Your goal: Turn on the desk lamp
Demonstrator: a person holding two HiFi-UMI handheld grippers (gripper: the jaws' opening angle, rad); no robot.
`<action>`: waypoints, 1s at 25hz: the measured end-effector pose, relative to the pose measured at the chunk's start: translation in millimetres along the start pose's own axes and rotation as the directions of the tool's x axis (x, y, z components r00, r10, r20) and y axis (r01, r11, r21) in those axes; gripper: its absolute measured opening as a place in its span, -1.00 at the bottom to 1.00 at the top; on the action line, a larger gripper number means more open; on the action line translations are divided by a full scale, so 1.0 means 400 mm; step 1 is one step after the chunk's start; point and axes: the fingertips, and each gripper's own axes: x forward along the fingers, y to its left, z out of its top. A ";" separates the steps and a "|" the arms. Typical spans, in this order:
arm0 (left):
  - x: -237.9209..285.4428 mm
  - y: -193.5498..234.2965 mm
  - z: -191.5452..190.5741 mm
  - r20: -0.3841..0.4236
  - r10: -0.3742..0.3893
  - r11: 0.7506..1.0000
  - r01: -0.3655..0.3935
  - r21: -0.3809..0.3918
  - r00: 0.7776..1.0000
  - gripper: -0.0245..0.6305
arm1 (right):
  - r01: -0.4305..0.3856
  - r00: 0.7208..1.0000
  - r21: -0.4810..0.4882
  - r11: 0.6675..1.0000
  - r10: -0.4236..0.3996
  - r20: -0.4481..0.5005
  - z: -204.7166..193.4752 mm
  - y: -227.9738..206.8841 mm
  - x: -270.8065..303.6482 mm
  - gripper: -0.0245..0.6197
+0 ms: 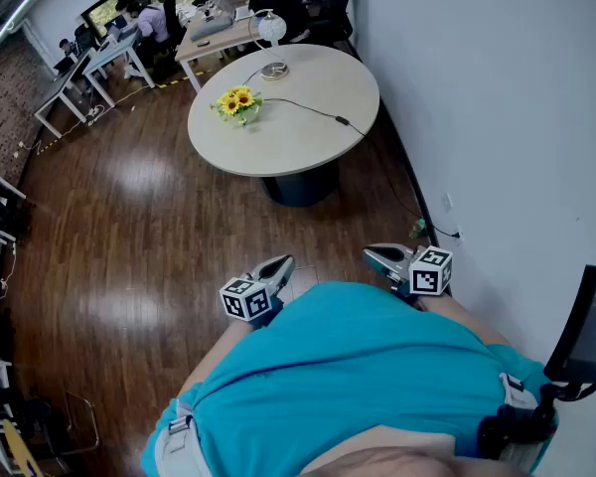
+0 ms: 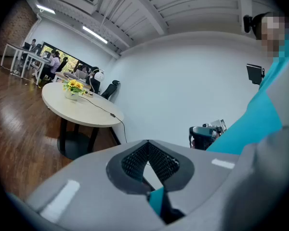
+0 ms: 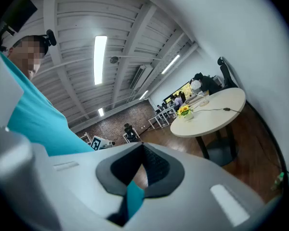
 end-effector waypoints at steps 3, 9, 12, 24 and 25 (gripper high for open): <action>0.038 -0.018 -0.045 -0.010 -0.011 1.000 0.011 0.010 1.000 -0.86 | 0.012 1.000 0.006 1.000 -0.013 0.025 -0.029 -0.029 -0.050 -0.92; 0.156 -0.187 -0.039 -0.055 -0.025 1.000 0.025 0.015 0.998 -0.86 | 0.025 0.998 0.041 0.999 -0.027 0.064 0.044 -0.050 -0.242 -0.92; 0.195 -0.222 -0.053 -0.079 -0.029 0.999 0.031 0.014 0.996 -0.86 | 0.022 0.997 0.049 0.999 -0.025 0.069 0.043 -0.071 -0.290 -0.92; 0.316 0.015 -0.033 -0.080 -0.038 0.999 0.035 -0.031 0.996 -0.86 | 0.058 0.998 0.065 0.996 -0.059 0.019 0.017 -0.292 -0.150 -0.92; 0.331 0.073 -0.013 -0.072 -0.041 0.998 0.039 -0.039 0.997 -0.86 | 0.067 0.998 0.057 0.996 -0.068 0.009 0.026 -0.325 -0.106 -0.92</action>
